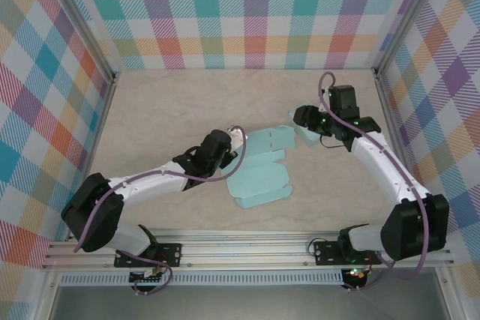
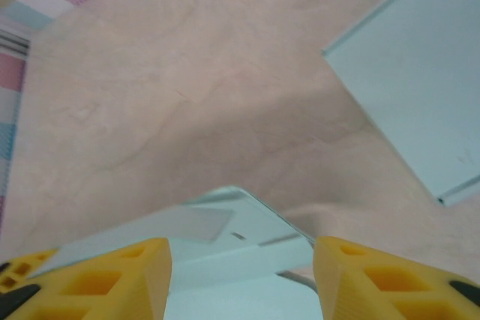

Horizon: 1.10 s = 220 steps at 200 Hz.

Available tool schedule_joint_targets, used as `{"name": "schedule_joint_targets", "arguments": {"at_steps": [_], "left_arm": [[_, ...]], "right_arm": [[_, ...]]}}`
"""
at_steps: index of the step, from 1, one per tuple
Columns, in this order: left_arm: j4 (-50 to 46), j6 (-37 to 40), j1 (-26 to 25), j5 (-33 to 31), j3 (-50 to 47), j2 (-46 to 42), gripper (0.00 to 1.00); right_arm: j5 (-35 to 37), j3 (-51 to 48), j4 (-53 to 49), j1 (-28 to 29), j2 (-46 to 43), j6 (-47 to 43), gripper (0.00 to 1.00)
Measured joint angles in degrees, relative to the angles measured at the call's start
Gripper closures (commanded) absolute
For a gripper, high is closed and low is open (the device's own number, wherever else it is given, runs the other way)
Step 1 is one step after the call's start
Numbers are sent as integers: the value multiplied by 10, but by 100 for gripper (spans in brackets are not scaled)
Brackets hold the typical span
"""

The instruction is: Fold the paper box

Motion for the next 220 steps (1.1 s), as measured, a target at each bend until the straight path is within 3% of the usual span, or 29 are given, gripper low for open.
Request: {"name": "schedule_joint_targets", "arguments": {"at_steps": [101, 220], "left_arm": [[23, 2, 0, -9, -1, -12, 100], [44, -3, 0, -41, 1, 26, 100]], "right_arm": [[-83, 84, 26, 64, 149, 42, 46], [-60, 39, 45, 100, 153, 78, 45]]}}
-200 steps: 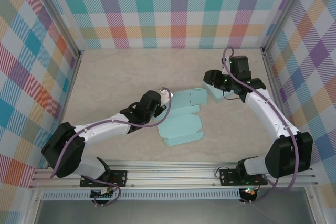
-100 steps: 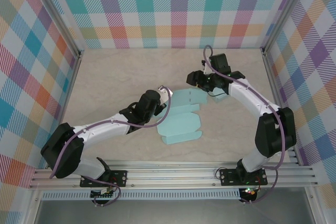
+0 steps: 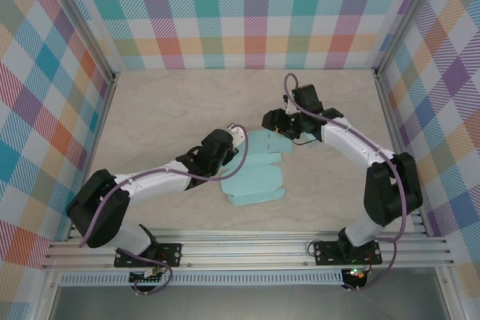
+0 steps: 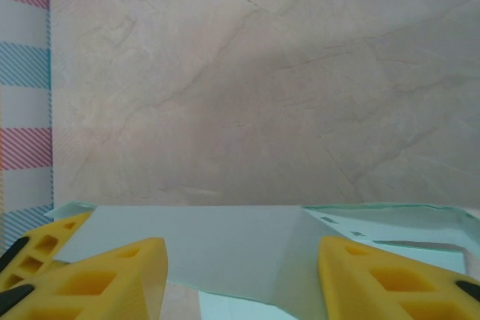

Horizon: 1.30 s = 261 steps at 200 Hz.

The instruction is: Fold the paper box

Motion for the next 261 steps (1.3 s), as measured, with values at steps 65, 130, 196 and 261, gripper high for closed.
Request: {"name": "schedule_joint_targets", "arguments": {"at_steps": [65, 130, 196, 261], "left_arm": [[10, -11, 0, -4, 0, 4, 100], [25, -26, -4, -8, 0, 24, 100], [27, -14, -14, -18, 0, 46, 100], [79, 45, -15, -20, -10, 46, 100]], "right_arm": [[3, -18, 27, 10, 0, 28, 46], [-6, -30, 89, 22, 8, 72, 66], [16, -29, 73, 22, 26, 56, 52], [61, -44, 8, -16, -88, 2, 47]]}}
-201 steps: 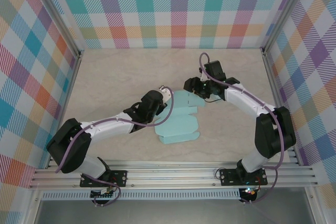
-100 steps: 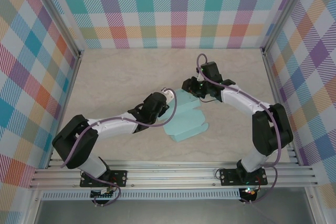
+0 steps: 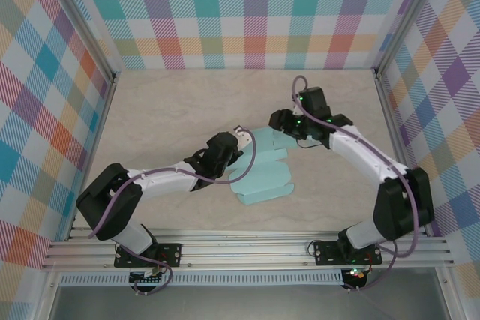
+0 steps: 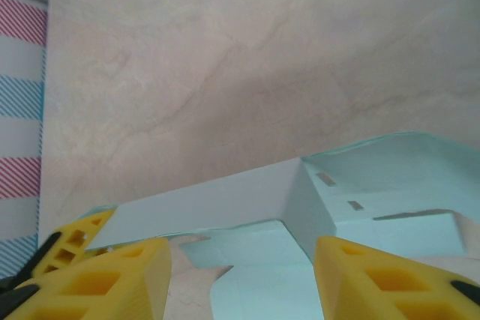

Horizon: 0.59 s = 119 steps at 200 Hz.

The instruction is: Fold the paper box

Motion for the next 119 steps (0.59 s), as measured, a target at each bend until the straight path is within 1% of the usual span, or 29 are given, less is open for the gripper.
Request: {"name": "schedule_joint_targets", "arguments": {"at_steps": [29, 58, 78, 96, 119], "left_arm": [[29, 31, 0, -13, -9, 0, 100], [61, 46, 0, -20, -14, 0, 100], [70, 48, 0, -20, -14, 0, 100], [76, 48, 0, -20, -17, 0, 100], [78, 48, 0, -20, -23, 0, 100]], "right_arm": [[8, -49, 1, -47, -64, -12, 53], [-3, -122, 16, -49, -88, -24, 57], [-17, -176, 38, -49, -89, -28, 64], [-30, -208, 58, -49, -78, -30, 64], [-31, -213, 90, -49, -41, -32, 66]]}}
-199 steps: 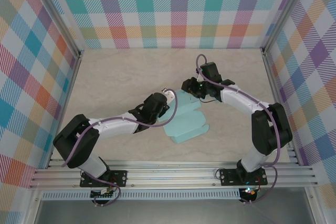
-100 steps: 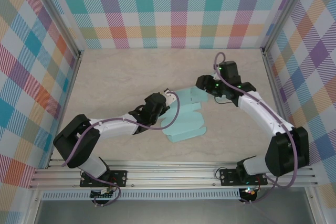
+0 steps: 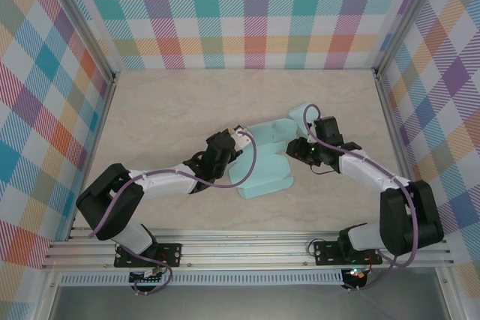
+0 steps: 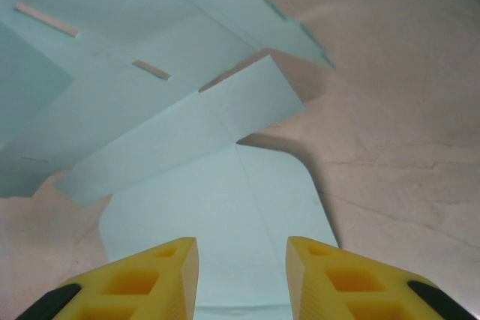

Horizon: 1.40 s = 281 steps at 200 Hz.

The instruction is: Fold the paper box

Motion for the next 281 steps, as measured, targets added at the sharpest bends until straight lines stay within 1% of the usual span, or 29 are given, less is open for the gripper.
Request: {"name": "schedule_joint_targets", "arguments": {"at_steps": [18, 57, 106, 147, 185, 205, 253, 281], "left_arm": [[0, 0, 0, 1, -5, 0, 100], [1, 0, 0, 2, -9, 0, 100], [2, -3, 0, 11, -11, -6, 100], [3, -3, 0, 12, -13, -14, 100], [2, -6, 0, 12, -14, -14, 100], [3, -11, 0, 10, -14, -14, 100], [3, -20, 0, -2, -14, -14, 100], [7, -28, 0, -8, -13, -13, 100]], "right_arm": [[2, 2, 24, 0, 35, -8, 65], [4, 42, 56, 0, 114, -24, 55], [4, 82, 99, 0, 174, -34, 48], [-2, 83, 130, 0, 218, -38, 47], [-19, 82, 160, 0, 232, -37, 46], [-33, 78, 180, -1, 236, -34, 49], [-62, 66, 201, 0, 237, -15, 65], [-68, 57, 201, 0, 232, -3, 72]]}}
